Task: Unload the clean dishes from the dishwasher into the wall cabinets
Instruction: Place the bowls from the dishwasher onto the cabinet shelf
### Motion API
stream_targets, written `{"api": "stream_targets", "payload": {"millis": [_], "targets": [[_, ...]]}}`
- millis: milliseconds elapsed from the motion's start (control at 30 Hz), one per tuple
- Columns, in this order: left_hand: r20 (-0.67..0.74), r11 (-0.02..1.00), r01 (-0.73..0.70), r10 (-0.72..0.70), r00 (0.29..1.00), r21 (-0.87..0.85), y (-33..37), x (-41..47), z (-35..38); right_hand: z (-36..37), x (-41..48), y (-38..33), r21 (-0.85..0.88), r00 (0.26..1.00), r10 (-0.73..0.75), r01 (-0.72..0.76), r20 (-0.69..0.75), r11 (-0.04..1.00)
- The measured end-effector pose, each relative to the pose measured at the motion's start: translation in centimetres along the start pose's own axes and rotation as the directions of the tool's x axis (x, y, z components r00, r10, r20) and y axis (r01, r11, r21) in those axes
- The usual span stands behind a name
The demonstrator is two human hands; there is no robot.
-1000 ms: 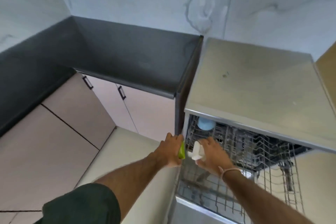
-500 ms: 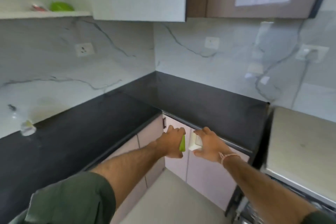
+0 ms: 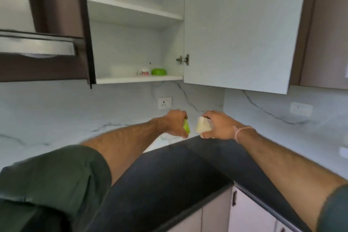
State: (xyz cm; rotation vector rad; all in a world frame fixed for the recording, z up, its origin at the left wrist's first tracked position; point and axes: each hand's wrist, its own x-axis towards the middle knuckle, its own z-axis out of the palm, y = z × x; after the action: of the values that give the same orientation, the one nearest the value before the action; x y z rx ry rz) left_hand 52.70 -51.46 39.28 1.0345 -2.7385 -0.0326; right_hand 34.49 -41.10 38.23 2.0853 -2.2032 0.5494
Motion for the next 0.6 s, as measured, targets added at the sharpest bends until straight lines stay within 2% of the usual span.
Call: {"api": "stream_targets", "payload": {"millis": [200,367,467,600], "targets": [[-0.106,0.989,0.138,-0.132,0.986,0.056,-7.7,5.1,-8.0,-3.9,14.0,-3.3,-0.092,0.985,-0.169,0.165,-0.038,0.982],[-0.209,0.976,0.215,-0.203,0.957,0.036,-14.0,11.3,-11.2,-5.7,26.1,-3.4,-0.115,0.971,-0.235,0.23,-0.038,0.966],[-0.251,0.966,0.26,-0.256,0.933,-0.019,-17.5,16.2,-13.1,-6.7,33.4,-2.8,-0.13,0.961,-0.27,0.261,-0.059,0.957],[-0.295,0.944,0.263,-0.313,0.903,-0.198,-21.6,22.4,-14.5,-7.1,42.0,-1.7,-0.144,0.963,-0.263,0.253,-0.056,0.957]]}}
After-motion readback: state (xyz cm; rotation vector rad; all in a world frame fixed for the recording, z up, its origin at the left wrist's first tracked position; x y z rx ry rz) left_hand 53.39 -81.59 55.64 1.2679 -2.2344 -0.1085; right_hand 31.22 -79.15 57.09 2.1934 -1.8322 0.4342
